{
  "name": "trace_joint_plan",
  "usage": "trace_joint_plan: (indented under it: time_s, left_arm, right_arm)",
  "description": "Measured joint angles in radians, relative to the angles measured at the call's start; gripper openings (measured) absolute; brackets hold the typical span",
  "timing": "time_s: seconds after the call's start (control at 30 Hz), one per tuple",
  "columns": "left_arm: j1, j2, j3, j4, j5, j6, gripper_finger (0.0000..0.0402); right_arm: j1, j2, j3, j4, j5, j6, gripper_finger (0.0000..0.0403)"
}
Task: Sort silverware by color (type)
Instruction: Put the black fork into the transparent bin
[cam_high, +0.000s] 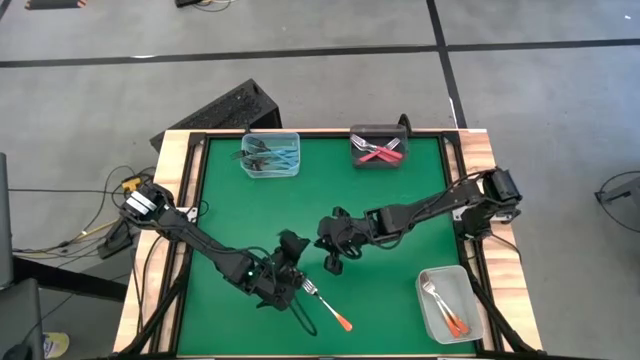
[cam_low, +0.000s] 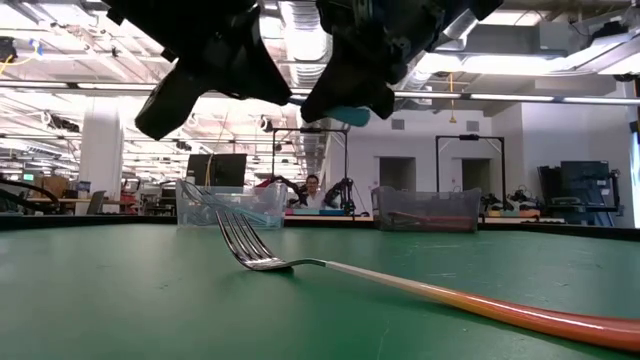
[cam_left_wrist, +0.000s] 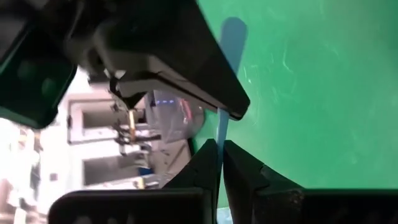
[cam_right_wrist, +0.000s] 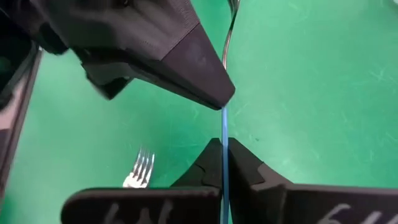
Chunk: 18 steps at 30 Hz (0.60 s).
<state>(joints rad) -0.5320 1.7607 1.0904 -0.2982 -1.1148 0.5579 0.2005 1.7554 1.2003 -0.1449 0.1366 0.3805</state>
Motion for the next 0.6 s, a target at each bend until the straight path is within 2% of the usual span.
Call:
trace_joint_plan:
  time_s: [0.13, 0.23, 0.33, 0.43, 0.6]
  left_arm:
    - [0.0, -0.001, 0.0, 0.0, 0.008, -0.126, 0.0035]
    - [0.0, -0.006, 0.002, -0.039, 0.027, -0.252, 0.0072]
    - [0.015, -0.03, 0.002, -0.126, 0.171, -0.391, 0.0112]
    - [0.049, -0.056, 0.002, -0.15, 0.33, -0.468, 0.0147]
    - [0.068, -0.091, 0.002, -0.054, 0.32, -0.407, 0.0185]
  right_arm:
    - [0.006, 0.0, 0.0, -0.051, 0.082, -0.037, 0.0016]
    - [0.032, 0.002, 0.0, -0.11, 0.231, -0.117, 0.0016]
    - [0.074, 0.001, -0.001, -0.168, 0.383, -0.143, 0.0016]
    - [0.104, 0.001, -0.001, -0.168, 0.409, -0.17, 0.0016]
    - [0.121, 0.001, 0.0, -0.164, 0.416, -0.219, 0.0016]
